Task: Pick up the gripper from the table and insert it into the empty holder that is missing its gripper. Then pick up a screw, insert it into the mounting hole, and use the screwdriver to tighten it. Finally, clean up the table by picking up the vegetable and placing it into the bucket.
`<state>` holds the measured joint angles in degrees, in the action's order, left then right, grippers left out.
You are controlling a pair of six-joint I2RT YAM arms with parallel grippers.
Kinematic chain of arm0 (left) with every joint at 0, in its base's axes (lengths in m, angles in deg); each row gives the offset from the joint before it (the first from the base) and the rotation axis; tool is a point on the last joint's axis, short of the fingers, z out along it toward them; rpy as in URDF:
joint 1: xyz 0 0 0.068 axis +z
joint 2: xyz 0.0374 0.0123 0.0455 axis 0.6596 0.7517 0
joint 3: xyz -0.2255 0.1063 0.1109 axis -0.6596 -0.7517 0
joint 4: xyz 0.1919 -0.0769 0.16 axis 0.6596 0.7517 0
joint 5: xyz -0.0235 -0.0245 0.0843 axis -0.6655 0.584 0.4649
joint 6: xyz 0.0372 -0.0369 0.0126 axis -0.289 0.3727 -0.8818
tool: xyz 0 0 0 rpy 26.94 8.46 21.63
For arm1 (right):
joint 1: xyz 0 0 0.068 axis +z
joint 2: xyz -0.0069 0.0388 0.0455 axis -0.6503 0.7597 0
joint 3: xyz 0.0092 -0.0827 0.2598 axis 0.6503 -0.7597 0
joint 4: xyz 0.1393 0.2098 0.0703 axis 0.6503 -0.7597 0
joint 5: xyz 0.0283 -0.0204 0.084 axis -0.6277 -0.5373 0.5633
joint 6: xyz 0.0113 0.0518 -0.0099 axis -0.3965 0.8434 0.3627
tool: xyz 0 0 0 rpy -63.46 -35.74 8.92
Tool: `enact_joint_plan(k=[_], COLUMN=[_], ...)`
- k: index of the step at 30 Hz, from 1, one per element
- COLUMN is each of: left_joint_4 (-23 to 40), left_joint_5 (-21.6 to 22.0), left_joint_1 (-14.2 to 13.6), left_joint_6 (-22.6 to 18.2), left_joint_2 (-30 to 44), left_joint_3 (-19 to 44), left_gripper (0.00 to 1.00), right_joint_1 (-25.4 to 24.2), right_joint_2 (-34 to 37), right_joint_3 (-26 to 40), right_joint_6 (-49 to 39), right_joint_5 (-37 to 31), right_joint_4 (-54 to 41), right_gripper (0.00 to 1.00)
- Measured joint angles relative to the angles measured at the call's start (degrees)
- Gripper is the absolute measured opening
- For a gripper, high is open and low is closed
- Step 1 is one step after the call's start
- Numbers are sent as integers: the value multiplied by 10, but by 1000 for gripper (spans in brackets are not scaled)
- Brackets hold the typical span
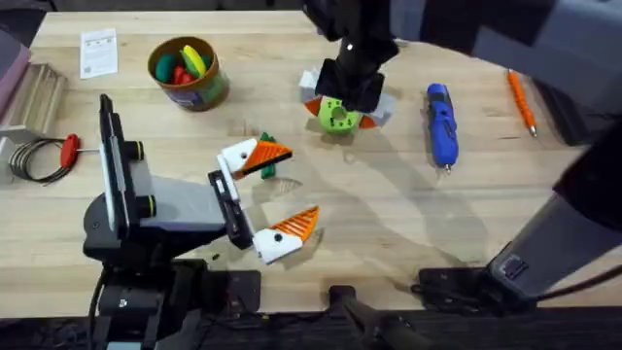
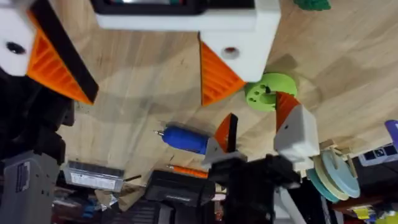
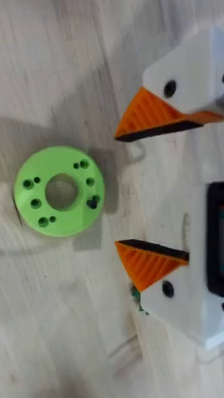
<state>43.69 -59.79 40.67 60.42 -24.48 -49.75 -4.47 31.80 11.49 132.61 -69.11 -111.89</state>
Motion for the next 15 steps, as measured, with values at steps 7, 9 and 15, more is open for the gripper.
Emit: enact_joint_plan(k=[7,9,15], left_joint_4=[0,0,0], left_joint_5=[0,0,0], left_joint_1=[0,0,0], left_joint_6=[0,0,0], left_joint_2=[0,0,0], left_joint_3=[0,0,0], left_gripper=[986,986,985], right_joint_1=[0,1,6], right_joint_2=[33,36,37], right_joint_3=[0,0,0], right_joint_6=[59,66,75], right_joint_5=[-22,-30,-61], right_joint_4=[31,42,56], right_gripper=[907,900,832])
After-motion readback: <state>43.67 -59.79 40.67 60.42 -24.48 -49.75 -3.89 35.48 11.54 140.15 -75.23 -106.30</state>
